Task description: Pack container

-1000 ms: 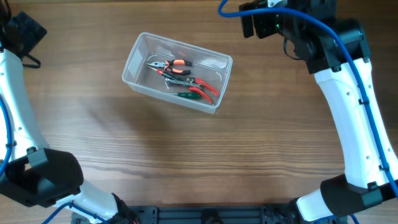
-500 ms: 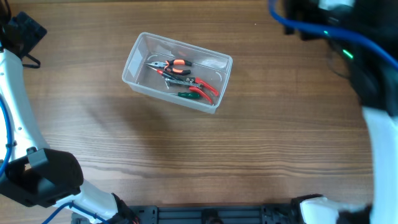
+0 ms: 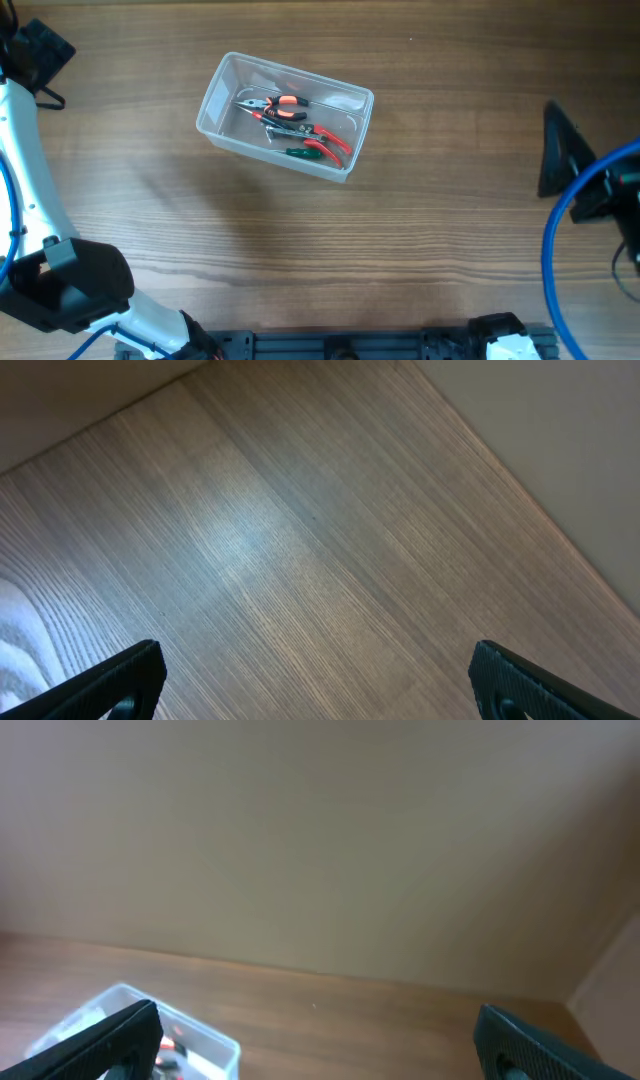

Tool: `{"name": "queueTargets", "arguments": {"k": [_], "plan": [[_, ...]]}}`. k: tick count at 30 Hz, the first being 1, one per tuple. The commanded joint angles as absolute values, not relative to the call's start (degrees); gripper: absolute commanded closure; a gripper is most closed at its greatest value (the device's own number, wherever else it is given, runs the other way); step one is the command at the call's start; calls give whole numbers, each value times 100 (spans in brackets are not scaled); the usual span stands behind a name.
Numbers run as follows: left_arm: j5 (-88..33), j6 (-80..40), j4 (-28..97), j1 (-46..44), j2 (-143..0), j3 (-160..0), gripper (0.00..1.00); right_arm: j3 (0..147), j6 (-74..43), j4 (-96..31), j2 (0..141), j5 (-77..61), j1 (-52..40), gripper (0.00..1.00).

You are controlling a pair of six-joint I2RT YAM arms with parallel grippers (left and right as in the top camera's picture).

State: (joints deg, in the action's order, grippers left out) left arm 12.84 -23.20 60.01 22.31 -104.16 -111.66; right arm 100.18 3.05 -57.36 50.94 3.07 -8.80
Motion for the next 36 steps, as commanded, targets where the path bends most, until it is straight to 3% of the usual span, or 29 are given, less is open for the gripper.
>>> {"name": "queueTargets", "arguments": {"k": [1,8,21,36], "plan": [[1356,-2272,5988,2263,-10449,-11214,0,9271,252,-5588,4528,408,-681,0],[1356,-2272,5988,2263,-10449,-11214,0,6963,-475,-4066,3411,336,-113,0],[1356,-2272,5988,2263,-10449,-11214,0,2580,-449,-2246,1409,252,10,0],[1356,-2272,5988,2263,-10449,-11214,0,701,-469,-1973,58,252,8,0]]}}
